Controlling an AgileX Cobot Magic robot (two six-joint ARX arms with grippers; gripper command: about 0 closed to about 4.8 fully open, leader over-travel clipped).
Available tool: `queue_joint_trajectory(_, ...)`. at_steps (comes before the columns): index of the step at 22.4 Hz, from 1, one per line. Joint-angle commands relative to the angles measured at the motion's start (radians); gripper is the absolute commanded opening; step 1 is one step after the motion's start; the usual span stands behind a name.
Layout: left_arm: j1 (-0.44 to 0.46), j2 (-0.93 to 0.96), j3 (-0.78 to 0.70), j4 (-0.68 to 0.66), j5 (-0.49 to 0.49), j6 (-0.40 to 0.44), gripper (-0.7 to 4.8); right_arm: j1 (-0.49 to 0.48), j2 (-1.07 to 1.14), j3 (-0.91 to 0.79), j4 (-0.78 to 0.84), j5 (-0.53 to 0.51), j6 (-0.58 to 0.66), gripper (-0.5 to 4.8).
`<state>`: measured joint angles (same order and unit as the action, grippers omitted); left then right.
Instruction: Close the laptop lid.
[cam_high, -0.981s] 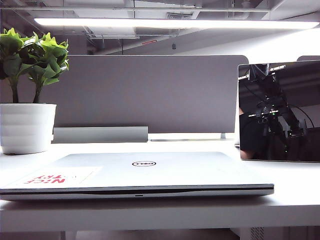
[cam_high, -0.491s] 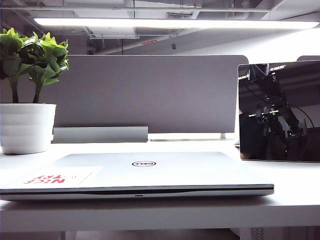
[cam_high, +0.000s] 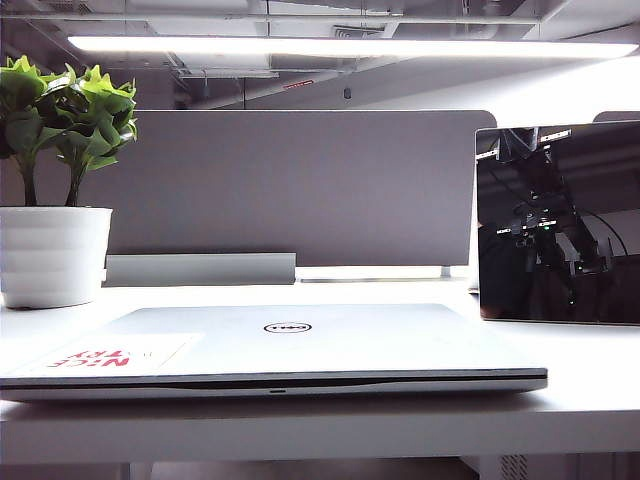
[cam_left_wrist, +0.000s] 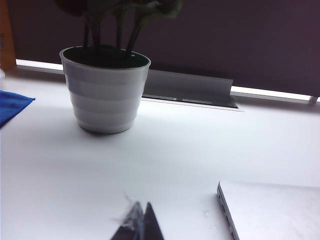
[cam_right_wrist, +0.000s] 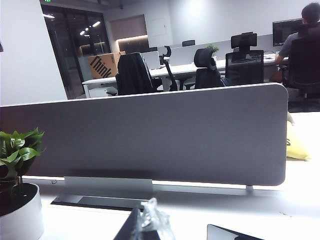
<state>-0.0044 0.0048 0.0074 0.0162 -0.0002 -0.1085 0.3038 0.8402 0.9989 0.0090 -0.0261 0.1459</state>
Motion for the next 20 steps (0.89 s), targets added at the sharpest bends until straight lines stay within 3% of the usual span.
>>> queue_joint_trajectory(1, 0.000, -0.001, 0.001, 0.008, 0.004, 0.000, -0.05, 0.000, -0.003, 0.002, 0.010, 0.002, 0.005, -0.01)
queue_joint_trajectory(20, 0.000, -0.001, 0.001, 0.044, 0.005, 0.003, -0.05, 0.000, -0.003, 0.002, 0.010, 0.002, 0.005, -0.01)
